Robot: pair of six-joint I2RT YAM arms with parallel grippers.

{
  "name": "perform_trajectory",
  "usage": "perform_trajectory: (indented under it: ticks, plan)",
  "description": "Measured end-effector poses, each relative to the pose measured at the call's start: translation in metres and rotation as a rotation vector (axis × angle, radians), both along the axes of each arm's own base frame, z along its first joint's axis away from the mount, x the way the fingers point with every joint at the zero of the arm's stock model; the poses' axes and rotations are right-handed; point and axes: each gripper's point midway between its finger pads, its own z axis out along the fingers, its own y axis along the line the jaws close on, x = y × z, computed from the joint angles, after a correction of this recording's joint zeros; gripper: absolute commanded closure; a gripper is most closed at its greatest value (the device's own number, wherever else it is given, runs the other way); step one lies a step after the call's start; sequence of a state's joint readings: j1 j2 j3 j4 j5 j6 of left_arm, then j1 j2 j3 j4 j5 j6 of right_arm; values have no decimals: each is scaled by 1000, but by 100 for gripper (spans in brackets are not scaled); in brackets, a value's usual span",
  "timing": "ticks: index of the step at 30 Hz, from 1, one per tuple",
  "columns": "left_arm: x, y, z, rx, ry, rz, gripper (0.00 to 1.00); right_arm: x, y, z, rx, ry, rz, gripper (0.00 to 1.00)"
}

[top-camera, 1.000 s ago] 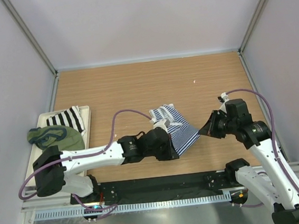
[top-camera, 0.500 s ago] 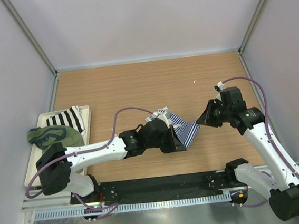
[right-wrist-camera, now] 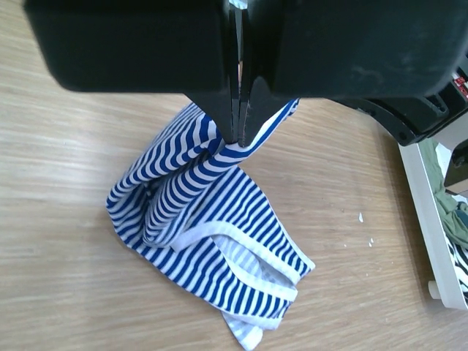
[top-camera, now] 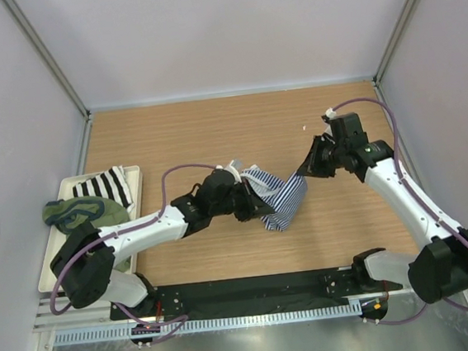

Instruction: Fold and stack the tank tops

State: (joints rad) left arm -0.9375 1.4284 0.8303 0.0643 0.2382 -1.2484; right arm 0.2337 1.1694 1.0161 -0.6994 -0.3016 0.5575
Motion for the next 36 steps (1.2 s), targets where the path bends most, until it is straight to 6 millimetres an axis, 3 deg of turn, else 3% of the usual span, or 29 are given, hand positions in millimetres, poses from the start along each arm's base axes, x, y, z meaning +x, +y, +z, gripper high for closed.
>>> perform_trajectory:
  ticks: [8, 15, 23, 36]
  plan:
    - [30, 17, 5, -63, 4, 47, 100, 42, 25, -7, 50, 29, 37, 99]
    - [48, 42, -7, -71, 30, 100, 100, 73, 68, -19, 58, 58, 107, 99]
    - [77, 72, -5, -90, 28, 180, 100, 111, 100, -15, 84, 45, 121, 99]
    - [102, 112, -17, -111, 52, 257, 99, 148, 155, -32, 123, 55, 156, 99]
